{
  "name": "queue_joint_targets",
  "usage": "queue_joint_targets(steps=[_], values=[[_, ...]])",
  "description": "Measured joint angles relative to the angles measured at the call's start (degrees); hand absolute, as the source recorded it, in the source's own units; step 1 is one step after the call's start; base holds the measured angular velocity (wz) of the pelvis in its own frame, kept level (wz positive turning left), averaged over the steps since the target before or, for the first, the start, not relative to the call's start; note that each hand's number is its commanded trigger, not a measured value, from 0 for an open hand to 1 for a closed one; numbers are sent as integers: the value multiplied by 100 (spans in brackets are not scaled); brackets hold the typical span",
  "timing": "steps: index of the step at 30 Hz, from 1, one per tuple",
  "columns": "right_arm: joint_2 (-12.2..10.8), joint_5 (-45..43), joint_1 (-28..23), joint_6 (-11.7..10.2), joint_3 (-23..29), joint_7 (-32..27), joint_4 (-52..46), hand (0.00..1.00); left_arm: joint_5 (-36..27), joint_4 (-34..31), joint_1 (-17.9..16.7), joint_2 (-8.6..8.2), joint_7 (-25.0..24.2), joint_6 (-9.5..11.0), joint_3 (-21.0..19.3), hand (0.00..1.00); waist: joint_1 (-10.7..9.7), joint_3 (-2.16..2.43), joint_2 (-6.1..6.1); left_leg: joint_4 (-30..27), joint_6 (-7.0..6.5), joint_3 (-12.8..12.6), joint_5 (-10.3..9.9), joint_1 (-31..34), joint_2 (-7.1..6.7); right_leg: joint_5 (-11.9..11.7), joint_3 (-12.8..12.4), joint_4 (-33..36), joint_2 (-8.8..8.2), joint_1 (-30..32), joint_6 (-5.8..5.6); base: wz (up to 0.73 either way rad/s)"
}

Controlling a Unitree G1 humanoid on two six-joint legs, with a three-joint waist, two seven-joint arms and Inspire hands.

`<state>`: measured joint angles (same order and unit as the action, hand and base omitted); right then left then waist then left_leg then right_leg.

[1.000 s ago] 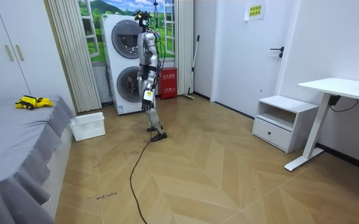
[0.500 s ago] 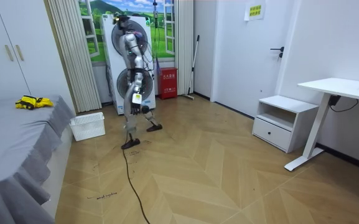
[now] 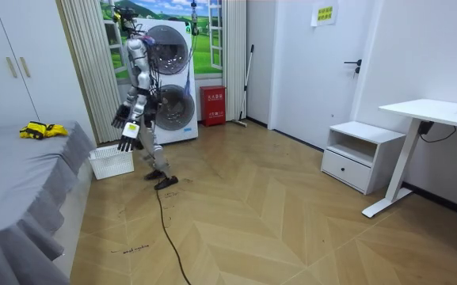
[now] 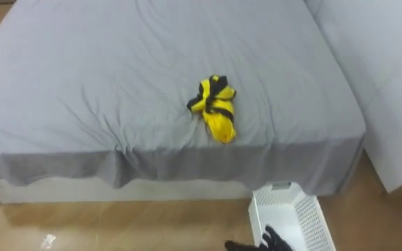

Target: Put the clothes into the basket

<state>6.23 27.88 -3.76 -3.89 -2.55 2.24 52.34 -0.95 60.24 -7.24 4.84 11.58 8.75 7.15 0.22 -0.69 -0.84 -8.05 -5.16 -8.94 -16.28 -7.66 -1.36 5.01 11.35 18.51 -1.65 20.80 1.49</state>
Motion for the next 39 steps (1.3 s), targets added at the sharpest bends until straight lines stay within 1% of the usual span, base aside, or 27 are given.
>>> queue_joint_targets(steps=[1,2,3,4,5,6,7,8,9,10,11,12,13,14,15,16,17,18,19,20,21,22,24,27,34,37,39], values=[[4,55,3,-19,-3,-19,0,0,42,-1,-24,-12,-3,1,6,0,24,18,-16,46,48,24,-27,-89,38,-265,23,-250,39,-9,54,32],[-25,110,36,-88,-3,-32,-6,0,57,8,-66,12,-7,0,5,0,82,45,-3,38,179,82,-109,-207,108,-704,-28,-516,151,6,237,0],[-46,111,36,-146,-2,-50,-78,0,53,72,-120,35,-10,-9,-13,0,143,125,-36,11,312,207,-184,-287,245,-771,-33,-415,291,-11,334,-7],[-46,107,41,-161,-6,-80,-165,0,53,74,-161,37,-11,-11,-30,0,170,129,-97,-9,409,221,-212,-317,337,-737,12,-280,360,-88,379,4],[-40,126,66,-189,-4,-140,-332,0,56,59,-266,50,-14,-12,-37,0,167,74,-196,-113,626,213,-236,-367,472,-511,112,-58,441,-160,444,15],[-18,143,75,-213,3,-197,-438,0,53,49,-297,52,-39,-6,-38,0,137,49,-254,-268,754,164,-185,-450,588,-336,179,199,517,-223,500,23],[-18,137,67,-205,1,-219,-522,0,51,35,-316,69,-55,-1,-52,0,129,40,-236,-405,835,165,-130,-468,618,-211,241,307,518,-274,539,18],[-19,144,27,-193,-4,-207,-727,0,55,2,-334,85,-55,16,-146,0,122,24,-180,-882,964,162,-47,-451,677,6,464,433,536,-451,563,-6],[-19,151,0,-192,-18,-191,-946,0,52,-10,-451,92,-55,38,-210,0,122,40,-153,-1653,1056,113,44,-297,773,173,591,186,563,-810,625,-19],[-16,158,5,-203,-34,-179,-1063,0,49,-16,-511,101,-53,42,-224,0,109,40,-153,-2047,1091,127,127,-177,817,250,602,40,600,-997,631,-31],[-9,202,36,-303,-79,-173,-1170,0,49,-50,-608,99,-48,42,-265,0,36,18,-96,-2812,1059,163,323,59,907,350,548,-192,651,-1296,645,0],[-18,232,50,-363,-90,-179,-1209,0,47,-130,-581,124,-42,50,-277,0,-105,-10,-22,-3172,941,189,229,326,967,356,526,-369,646,-1551,643,19],[-18,268,48,-367,-102,-179,-1217,0,41,-151,-545,141,-40,58,-270,0,-143,-26,37,-3182,870,173,164,446,957,359,496,-460,627,-1673,637,33],[-7,352,32,-364,-118,-192,-1246,0,40,-229,-508,149,-39,80,-250,0,-150,-47,139,-3054,878,123,-7,686,923,360,391,-612,606,-1855,627,0],[7,367,11,-364,-120,-229,-1287,0,29,-296,-500,142,-38,128,-240,0,-101,-40,209,-2857,886,133,-143,961,856,372,254,-709,598,-1972,605,-27],[7,367,12,-360,-119,-250,-1310,0,17,-305,-495,140,-38,145,-241,0,-57,-36,235,-2717,900,122,-192,1110,840,373,184,-741,597,-2011,603,-63],[6,374,6,-343,-116,-304,-1396,0,-105,-322,-482,139,-37,164,-246,0,10,-11,271,-2350,912,139,-212,1360,803,384,44,-791,589,-2044,583,-68],[22,377,-36,-337,-115,-382,-1627,0,-201,-323,-442,137,-37,198,-248,0,43,-5,262,-1823,928,159,-158,1576,758,389,-76,-787,587,-2045,558,-66],[12,362,-53,-344,-126,-415,-1726,0,-228,-319,-432,145,-36,231,-253,0,73,-10,263,-1642,752,124,15,1660,767,407,-154,-773,581,-2043,526,-69],[9,309,-112,-355,-159,-440,-1810,0,-224,-303,-469,142,-12,245,-270,0,140,82,268,-1444,635,105,211,1577,727,396,-318,-778,549,-2036,437,-52],[36,257,-142,-355,-171,-467,-1895,0,-130,-304,-470,136,23,244,-242,0,87,118,285,-1185,596,94,268,1361,636,384,-333,-789,499,-2088,401,-39],[60,243,-163,-356,-171,-474,-1928,0,-71,-303,-467,131,24,244,-235,0,70,114,281,-1091,580,85,314,1263,586,386,-334,-795,462,-2118,384,-11],[129,237,-203,-361,-178,-529,-2117,0,-57,-287,-490,133,25,243,-165,0,71,122,292,-633,539,12,453,938,449,389,-346,-791,365,-2152,342,-16],[137,232,-148,-404,-306,-576,-2481,0,-65,-273,-480,208,25,225,-133,0,57,93,259,-396,515,32,535,917,354,382,-339,-796,331,-2089,329,-9],[140,186,-58,-409,-564,-507,-2599,0,-65,-224,-464,308,25,116,-138,0,71,48,318,-334,503,86,546,1039,324,386,-326,-798,315,-1948,322,4],[140,179,-28,-409,-588,-475,-2585,0,-66,23,-272,305,25,112,-154,0,154,38,329,-336,478,89,562,1186,283,407,-333,-800,279,-1802,287,0],[151,178,59,-409,-769,-476,-2459,0,-67,235,-102,311,24,72,-182,0,186,27,346,-339,464,90,577,1272,273,401,-313,-797,264,-1728,277,0]])
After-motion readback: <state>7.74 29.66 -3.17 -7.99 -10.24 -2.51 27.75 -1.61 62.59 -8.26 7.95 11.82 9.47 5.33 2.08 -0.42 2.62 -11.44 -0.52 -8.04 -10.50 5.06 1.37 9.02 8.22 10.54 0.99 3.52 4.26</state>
